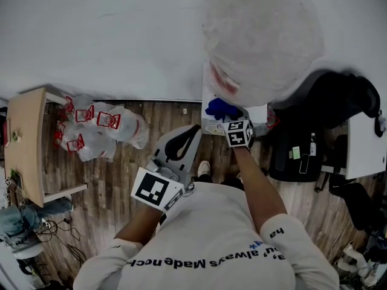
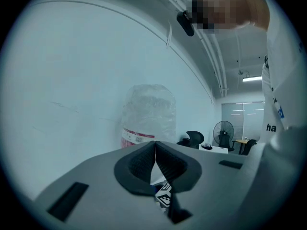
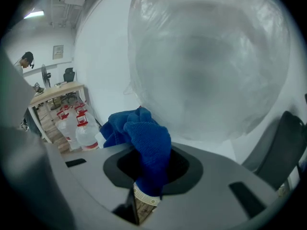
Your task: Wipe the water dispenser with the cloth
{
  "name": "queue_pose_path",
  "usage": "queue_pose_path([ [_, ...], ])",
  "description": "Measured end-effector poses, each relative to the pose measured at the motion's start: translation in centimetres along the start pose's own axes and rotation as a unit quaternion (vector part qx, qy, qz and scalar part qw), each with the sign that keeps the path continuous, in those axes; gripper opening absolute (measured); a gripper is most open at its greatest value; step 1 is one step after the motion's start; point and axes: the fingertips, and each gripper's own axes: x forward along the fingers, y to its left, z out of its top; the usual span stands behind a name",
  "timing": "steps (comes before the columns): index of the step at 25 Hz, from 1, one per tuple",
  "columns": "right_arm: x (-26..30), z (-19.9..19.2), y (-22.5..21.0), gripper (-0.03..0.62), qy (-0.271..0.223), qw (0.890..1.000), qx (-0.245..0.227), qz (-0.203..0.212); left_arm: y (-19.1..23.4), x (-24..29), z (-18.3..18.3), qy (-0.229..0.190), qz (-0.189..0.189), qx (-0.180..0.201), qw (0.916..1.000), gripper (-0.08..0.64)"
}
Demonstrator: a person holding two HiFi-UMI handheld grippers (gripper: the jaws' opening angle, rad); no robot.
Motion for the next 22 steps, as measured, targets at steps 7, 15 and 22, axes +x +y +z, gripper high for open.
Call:
queue_pose_path([
  [7,-0.9,-0.7,0.5,0.095,0.001,1.0,-0.004,0.006,-0.5,0.4,0.0,0.001,-0.006,0.0,1.0,0.02],
  [15,-1.9,-1.7,1.2,0.095,-0.004,1.0,-0.002,0.016,-0.7,0.5,0.0,-0.002,-0.009,0.0,1.0,0.02],
  [22,-3.0,-3.1,1.9,0.097,0.004,1.0,0.0,0.02,-0.8,0.6,0.1,-0.001,-0.01,0.001,0.9999,0.02],
])
